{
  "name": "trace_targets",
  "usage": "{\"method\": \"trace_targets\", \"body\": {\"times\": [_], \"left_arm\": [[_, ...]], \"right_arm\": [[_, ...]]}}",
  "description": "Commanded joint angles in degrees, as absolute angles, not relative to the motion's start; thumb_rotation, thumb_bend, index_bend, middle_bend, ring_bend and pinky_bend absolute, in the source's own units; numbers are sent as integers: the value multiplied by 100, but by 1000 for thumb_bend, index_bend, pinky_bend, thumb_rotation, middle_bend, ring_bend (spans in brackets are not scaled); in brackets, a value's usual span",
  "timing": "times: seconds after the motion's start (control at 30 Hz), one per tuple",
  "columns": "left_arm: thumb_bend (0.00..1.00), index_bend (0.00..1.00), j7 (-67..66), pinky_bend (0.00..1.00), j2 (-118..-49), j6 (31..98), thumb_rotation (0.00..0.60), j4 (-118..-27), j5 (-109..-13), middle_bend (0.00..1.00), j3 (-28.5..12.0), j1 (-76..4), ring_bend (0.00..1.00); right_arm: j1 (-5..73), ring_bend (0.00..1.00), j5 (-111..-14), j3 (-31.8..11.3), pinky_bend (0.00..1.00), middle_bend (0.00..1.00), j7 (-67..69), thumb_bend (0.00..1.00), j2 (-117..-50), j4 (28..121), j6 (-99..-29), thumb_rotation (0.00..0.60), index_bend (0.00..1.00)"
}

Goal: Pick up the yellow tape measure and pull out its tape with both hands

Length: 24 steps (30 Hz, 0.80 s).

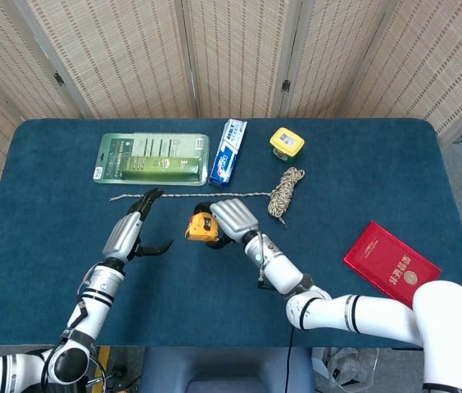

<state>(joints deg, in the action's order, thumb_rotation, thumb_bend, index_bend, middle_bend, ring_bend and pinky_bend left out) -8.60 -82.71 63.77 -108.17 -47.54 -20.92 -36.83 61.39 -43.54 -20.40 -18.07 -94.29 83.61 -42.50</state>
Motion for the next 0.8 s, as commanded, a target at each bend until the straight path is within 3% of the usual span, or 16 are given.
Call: {"method": "trace_targets", "body": {"times": [0.03, 0.8], "left_arm": [[344, 0, -940, 0, -8452, 6549, 600, -10746, -4572, 0, -2108, -3745, 0], [343, 0, -1407, 0, -9188, 6890, 600, -10327, -3951, 0, -2189, -4112, 0]], "right_arm": [[6268, 444, -4186, -2015, 313, 529, -1857, 269, -9529, 8242, -4225, 600, 582], [7130, 444, -2797, -1976, 313, 529, -2513, 270, -9942, 7724, -4450, 600, 582]]}}
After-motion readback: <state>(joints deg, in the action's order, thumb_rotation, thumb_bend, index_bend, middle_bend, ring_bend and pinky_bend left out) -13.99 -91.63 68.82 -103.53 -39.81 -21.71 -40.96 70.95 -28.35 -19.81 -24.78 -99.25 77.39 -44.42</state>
